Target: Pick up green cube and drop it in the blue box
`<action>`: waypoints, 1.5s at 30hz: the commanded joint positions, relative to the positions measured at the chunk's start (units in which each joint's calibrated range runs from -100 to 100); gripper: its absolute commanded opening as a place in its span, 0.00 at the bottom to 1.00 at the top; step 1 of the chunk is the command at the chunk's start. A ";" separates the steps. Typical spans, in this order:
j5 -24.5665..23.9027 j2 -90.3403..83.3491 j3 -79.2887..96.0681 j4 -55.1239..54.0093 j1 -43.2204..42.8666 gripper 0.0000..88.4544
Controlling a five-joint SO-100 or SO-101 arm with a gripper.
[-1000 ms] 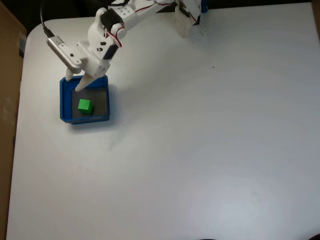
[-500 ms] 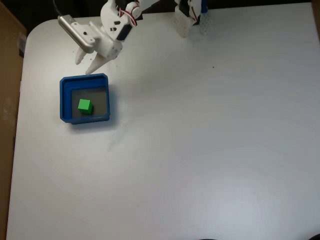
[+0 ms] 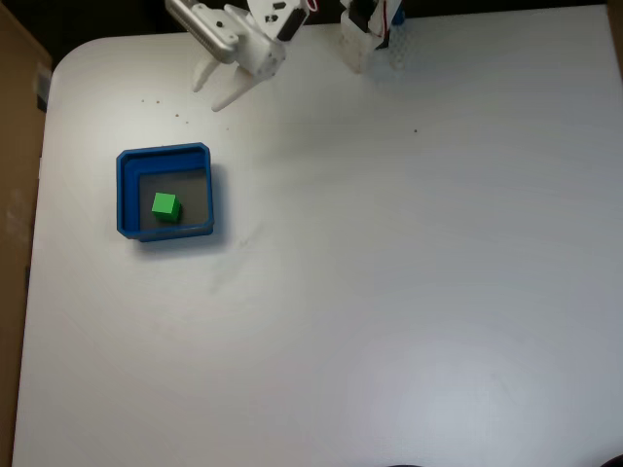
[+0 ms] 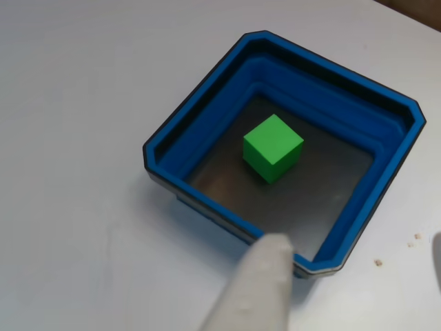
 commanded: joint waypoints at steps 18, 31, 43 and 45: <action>0.20 -40.92 39.93 -1.48 -2.36 0.19; 0.20 -63.82 57.09 -1.48 -6.98 0.19; 0.15 -67.83 67.84 -4.45 -9.15 0.19; 0.15 -67.83 69.83 -7.41 -10.52 0.19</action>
